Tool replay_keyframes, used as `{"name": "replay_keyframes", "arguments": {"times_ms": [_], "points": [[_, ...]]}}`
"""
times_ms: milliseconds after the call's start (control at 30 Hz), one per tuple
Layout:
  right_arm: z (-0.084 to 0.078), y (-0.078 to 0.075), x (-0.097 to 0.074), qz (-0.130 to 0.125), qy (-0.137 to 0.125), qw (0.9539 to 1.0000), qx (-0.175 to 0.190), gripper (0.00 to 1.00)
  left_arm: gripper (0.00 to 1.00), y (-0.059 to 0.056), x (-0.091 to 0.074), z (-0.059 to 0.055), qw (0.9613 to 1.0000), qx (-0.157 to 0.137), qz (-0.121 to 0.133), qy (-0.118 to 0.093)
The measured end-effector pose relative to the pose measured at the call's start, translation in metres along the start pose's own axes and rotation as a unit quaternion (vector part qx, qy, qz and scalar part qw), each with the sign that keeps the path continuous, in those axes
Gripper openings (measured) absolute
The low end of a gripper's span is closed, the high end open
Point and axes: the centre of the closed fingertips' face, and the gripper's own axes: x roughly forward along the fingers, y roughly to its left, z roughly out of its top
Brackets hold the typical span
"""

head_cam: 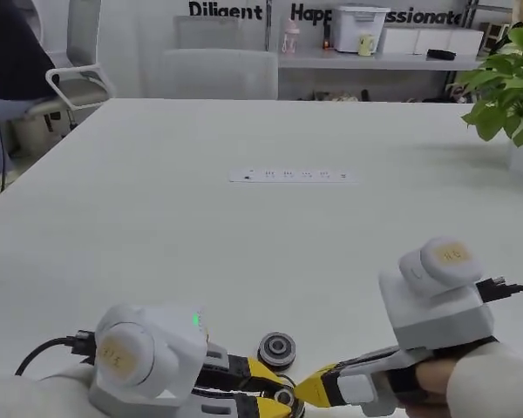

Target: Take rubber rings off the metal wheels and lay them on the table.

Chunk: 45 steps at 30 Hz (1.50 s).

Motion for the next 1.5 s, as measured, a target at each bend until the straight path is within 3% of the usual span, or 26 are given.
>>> {"name": "replay_keyframes", "arguments": {"times_ms": [500,667,1233,1500], "points": [[-0.004,-0.004,0.001,-0.008,0.008,0.9999,0.008,0.0,0.13,-0.003,0.0,0.001,0.9995,-0.018,-0.004,0.027],[-0.003,-0.006,0.0,-0.011,0.008,0.9998,0.011,0.0,0.15,-0.006,-0.001,0.012,0.9997,-0.014,-0.009,0.018],[-0.002,-0.008,-0.002,-0.015,0.004,0.9997,0.018,0.0,0.54,-0.009,-0.024,0.046,0.9996,-0.017,-0.013,-0.02],[-0.002,-0.008,-0.002,-0.015,0.004,0.9997,0.018,0.0,0.71,-0.011,-0.038,0.052,0.9997,-0.011,-0.016,-0.017]]}}
